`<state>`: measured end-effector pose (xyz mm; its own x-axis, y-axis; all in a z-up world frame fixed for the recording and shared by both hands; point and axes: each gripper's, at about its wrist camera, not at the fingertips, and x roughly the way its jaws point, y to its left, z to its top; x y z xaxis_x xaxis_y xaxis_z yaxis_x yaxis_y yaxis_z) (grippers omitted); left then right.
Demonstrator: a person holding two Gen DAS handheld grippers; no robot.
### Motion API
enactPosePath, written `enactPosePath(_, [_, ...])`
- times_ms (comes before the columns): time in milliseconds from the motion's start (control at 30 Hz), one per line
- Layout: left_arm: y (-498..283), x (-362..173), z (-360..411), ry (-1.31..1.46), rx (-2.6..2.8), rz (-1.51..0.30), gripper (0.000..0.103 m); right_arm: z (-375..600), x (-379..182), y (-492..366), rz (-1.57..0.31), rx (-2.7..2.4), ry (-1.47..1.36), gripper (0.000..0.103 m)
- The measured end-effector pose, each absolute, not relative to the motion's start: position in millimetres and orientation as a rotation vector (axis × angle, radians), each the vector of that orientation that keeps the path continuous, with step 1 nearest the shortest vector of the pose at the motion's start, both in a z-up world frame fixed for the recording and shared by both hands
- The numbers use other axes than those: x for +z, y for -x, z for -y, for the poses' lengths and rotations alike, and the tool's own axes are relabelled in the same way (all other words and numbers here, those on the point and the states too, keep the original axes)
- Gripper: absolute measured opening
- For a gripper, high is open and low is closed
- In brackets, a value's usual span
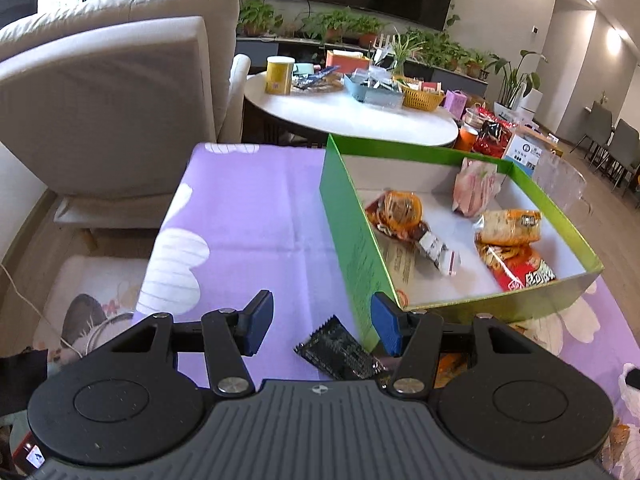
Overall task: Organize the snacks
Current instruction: 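Withdraw both tools from the box back toward the snack pile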
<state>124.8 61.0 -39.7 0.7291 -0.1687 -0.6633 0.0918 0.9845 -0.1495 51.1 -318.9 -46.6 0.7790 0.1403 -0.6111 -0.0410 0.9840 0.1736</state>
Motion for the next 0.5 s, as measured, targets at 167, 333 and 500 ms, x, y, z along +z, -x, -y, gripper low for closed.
enactPosePath(167, [-120, -46, -60, 0.127, -0.142, -0.743, 0.051, 303, -44, -29, -0.685, 0.192, -0.125, 0.052])
enactPosePath(333, [-117, -50, -62, 0.152, -0.135, -0.750, 0.051, 287, -52, -10, -0.697, 0.291, -0.074, 0.053])
enactPosePath(500, [-117, -53, -59, 0.129, -0.139, -0.760, 0.051, 280, -68, -3, -0.756, 0.298, -0.059, 0.053])
